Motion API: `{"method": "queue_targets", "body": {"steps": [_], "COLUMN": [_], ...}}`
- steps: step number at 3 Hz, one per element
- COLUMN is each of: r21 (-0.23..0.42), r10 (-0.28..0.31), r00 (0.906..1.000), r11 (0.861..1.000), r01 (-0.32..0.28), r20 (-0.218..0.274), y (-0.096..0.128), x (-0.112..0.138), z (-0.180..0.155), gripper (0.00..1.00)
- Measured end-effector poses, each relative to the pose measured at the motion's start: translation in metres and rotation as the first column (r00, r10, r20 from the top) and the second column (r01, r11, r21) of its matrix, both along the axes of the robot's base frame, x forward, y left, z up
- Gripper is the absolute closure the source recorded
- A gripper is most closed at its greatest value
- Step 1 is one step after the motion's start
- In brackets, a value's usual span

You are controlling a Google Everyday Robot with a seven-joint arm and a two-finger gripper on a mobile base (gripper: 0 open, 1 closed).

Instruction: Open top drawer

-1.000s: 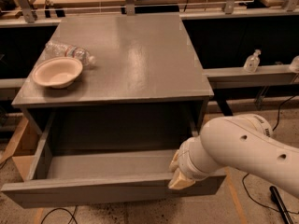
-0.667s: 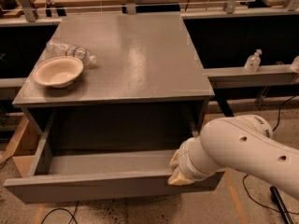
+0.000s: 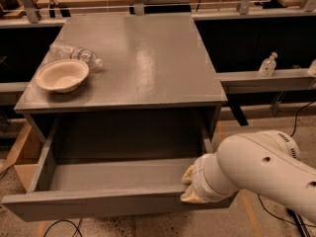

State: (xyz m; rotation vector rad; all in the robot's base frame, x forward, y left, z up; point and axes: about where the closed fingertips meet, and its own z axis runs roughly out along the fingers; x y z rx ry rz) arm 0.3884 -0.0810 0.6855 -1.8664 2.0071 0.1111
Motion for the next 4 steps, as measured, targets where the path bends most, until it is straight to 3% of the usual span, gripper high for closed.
{"method": "queue_targets", "body": {"steps": [3,4], "r21": [-0.007,-0.009], "r10": [0.002,0.003], "r00": [1.0000,0.9999], "r11": [1.000,1.000], "r01": [-0.002,-0.003], "r20": [0.009,0.012], "y": [0.0003,0.0003], "x": [-0.0009,-0.0011], "z": [0.0038,0.0050], "gripper": [0.13,0.00]}}
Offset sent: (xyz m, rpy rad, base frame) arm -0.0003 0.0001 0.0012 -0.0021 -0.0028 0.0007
